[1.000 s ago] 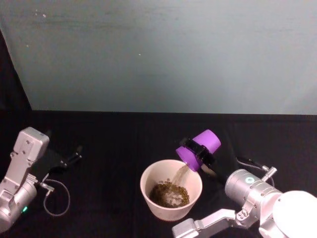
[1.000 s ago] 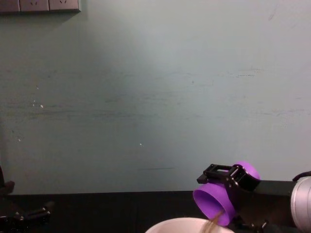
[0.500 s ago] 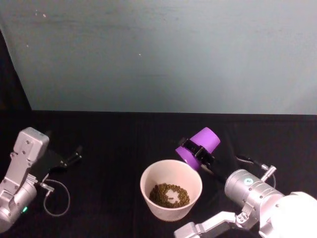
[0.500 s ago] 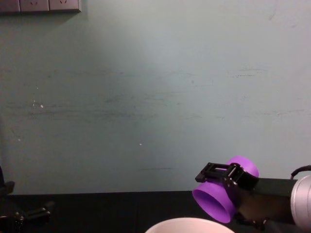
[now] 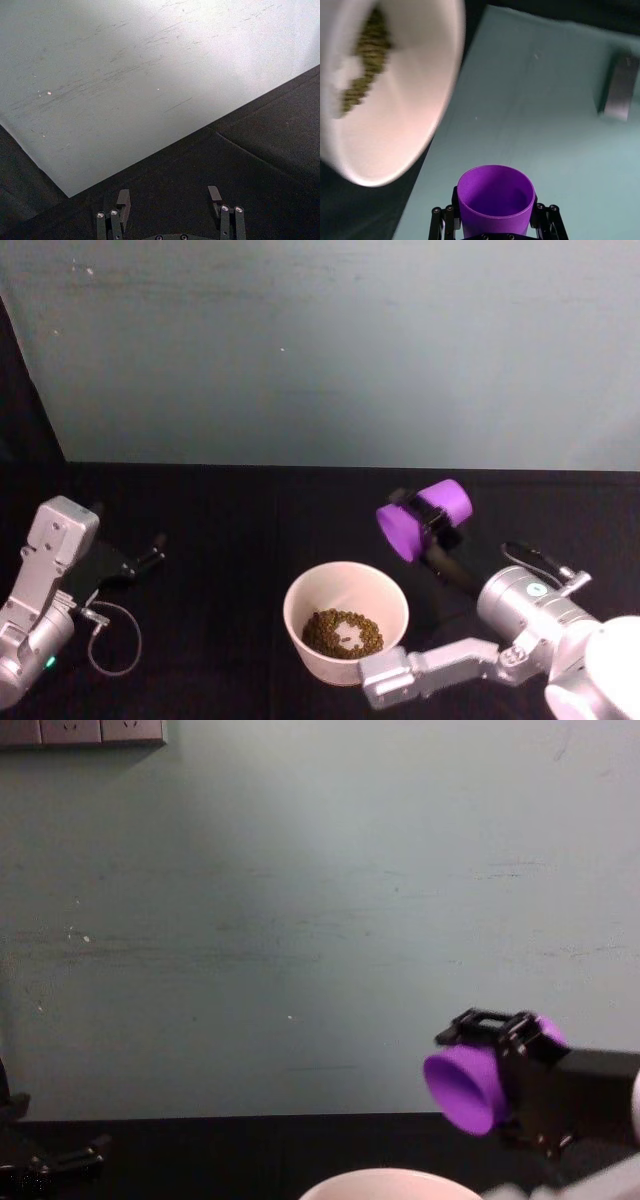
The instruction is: Pick up the cup and pour the mung beans from the cup into the bowl.
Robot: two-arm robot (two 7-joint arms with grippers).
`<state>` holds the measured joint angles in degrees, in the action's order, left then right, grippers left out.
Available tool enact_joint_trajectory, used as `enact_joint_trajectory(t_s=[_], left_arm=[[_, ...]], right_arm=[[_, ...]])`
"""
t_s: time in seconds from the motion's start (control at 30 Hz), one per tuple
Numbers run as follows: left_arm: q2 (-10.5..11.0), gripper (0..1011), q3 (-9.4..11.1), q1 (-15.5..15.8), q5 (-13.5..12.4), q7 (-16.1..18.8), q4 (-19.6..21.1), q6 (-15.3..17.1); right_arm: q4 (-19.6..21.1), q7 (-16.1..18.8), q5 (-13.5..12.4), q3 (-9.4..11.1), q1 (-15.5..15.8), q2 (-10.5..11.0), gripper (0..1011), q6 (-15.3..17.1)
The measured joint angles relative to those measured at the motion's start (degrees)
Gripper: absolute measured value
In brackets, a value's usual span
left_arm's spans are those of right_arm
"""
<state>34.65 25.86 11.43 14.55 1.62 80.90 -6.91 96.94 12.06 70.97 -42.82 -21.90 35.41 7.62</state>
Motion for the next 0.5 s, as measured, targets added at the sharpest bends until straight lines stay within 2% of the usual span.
enact_joint_trajectory(t_s=[0.07,0.1,0.17,0.2,0.27,0.3,0.43,0.47,0.5], left_arm=[[0.00,1003,0.00,0.00,0.00,0.00,0.00,0.00],[0.00,1003,0.00,0.00,0.00,0.00,0.00,0.00],[0.00,1003,0.00,0.00,0.00,0.00,0.00,0.00],[0.00,1003,0.00,0.00,0.00,0.00,0.00,0.00],[0.00,1003,0.00,0.00,0.00,0.00,0.00,0.00],[0.00,1003,0.00,0.00,0.00,0.00,0.00,0.00],[0.00,1003,0.00,0.00,0.00,0.00,0.00,0.00],[0.00,1003,0.00,0.00,0.00,0.00,0.00,0.00],[0.00,1003,0.00,0.00,0.00,0.00,0.00,0.00]], right_arm=[[0.22,-0.75,-3.22,1.88,0.97,-0.19,743,-0.27],[0.31,-1.39,-6.47,3.71,1.96,-0.39,743,-0.85],[0.32,-1.95,-9.69,5.47,2.85,-0.57,743,-1.52],[0.23,-2.62,-13.91,7.71,3.99,-0.88,743,-2.72],[-0.04,-3.11,-18.50,9.91,5.06,-1.23,743,-4.15],[-0.49,-3.35,-23.07,12.13,6.09,-1.68,742,-5.73],[-1.88,-3.13,-32.34,16.45,7.88,-2.85,743,-9.04],[-2.94,-2.38,-36.94,18.42,8.58,-3.46,743,-10.78],[-3.41,-1.96,-38.97,19.24,8.86,-3.73,743,-11.61]])
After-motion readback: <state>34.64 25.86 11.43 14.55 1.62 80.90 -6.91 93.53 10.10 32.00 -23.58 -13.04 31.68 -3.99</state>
